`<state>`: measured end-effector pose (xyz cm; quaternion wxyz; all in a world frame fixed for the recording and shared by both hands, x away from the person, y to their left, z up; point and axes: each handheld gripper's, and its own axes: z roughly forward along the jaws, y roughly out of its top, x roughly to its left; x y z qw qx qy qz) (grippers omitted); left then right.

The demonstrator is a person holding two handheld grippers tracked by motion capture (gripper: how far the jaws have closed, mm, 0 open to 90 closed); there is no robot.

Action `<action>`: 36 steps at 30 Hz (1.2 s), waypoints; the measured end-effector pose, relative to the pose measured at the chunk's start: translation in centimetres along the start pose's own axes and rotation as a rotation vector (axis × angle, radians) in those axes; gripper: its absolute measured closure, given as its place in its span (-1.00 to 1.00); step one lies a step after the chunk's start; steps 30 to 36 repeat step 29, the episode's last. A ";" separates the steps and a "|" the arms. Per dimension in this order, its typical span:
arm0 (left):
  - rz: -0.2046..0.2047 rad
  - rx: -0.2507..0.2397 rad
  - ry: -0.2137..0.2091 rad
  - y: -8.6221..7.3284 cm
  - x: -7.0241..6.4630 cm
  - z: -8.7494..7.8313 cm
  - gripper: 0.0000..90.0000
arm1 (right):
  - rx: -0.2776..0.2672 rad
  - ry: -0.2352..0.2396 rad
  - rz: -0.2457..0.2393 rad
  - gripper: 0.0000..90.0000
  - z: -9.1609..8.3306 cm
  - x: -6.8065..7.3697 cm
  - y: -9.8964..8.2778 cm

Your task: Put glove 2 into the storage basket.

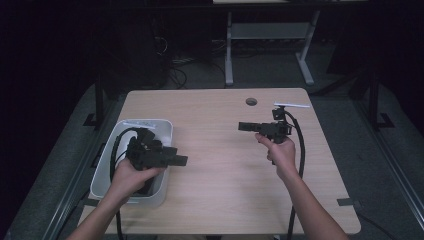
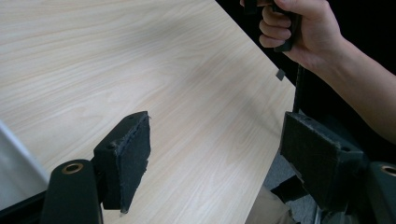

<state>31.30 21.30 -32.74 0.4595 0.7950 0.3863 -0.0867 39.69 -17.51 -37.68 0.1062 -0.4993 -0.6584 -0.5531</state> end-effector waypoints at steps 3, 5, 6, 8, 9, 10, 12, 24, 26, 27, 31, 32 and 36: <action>0.008 0.008 -0.002 0.2 -0.2 0.6 -0.47 | -0.003 -0.005 0.003 -0.27 -0.6 -0.3 -0.1; 0.011 0.014 -0.002 0.3 -0.4 0.9 -0.47 | -0.005 -0.010 0.004 -0.27 -0.9 -0.5 -0.1; 0.013 0.018 -0.006 0.4 -0.5 1.1 -0.47 | -0.009 -0.009 0.005 -0.27 -1.1 -0.6 -0.1; 0.015 0.023 -0.006 0.5 -0.6 1.5 -0.47 | -0.011 -0.012 0.006 -0.27 -1.4 -0.8 -0.2; 0.016 0.025 -0.009 0.5 -0.7 1.7 -0.47 | -0.012 -0.013 0.009 -0.27 -1.5 -0.9 -0.2; 0.016 0.029 -0.011 0.6 -0.7 1.8 -0.47 | -0.012 -0.016 0.008 -0.27 -1.7 -1.1 -0.3; 0.019 0.036 -0.013 0.6 -0.8 2.1 -0.47 | -0.013 -0.018 0.014 -0.27 -2.0 -1.2 -0.4; 0.028 0.043 -0.028 0.7 -1.5 3.6 -0.48 | -0.027 -0.037 0.023 -0.28 -3.7 -2.2 -1.1; 0.034 0.044 -0.034 0.7 -1.7 3.8 -0.48 | -0.030 -0.042 0.029 -0.30 -4.1 -2.4 -1.4; 0.035 0.046 -0.034 0.6 -1.9 3.9 -0.48 | -0.030 -0.045 0.027 -0.31 -4.2 -2.4 -1.4; 0.040 0.049 -0.041 0.6 -2.3 4.2 -0.49 | -0.030 -0.056 0.023 -0.32 -4.7 -2.4 -1.6; 0.040 0.049 -0.041 0.6 -2.3 4.2 -0.49 | -0.030 -0.056 0.023 -0.32 -4.7 -2.4 -1.6; 0.040 0.049 -0.041 0.6 -2.3 4.2 -0.49 | -0.030 -0.056 0.023 -0.32 -4.7 -2.4 -1.6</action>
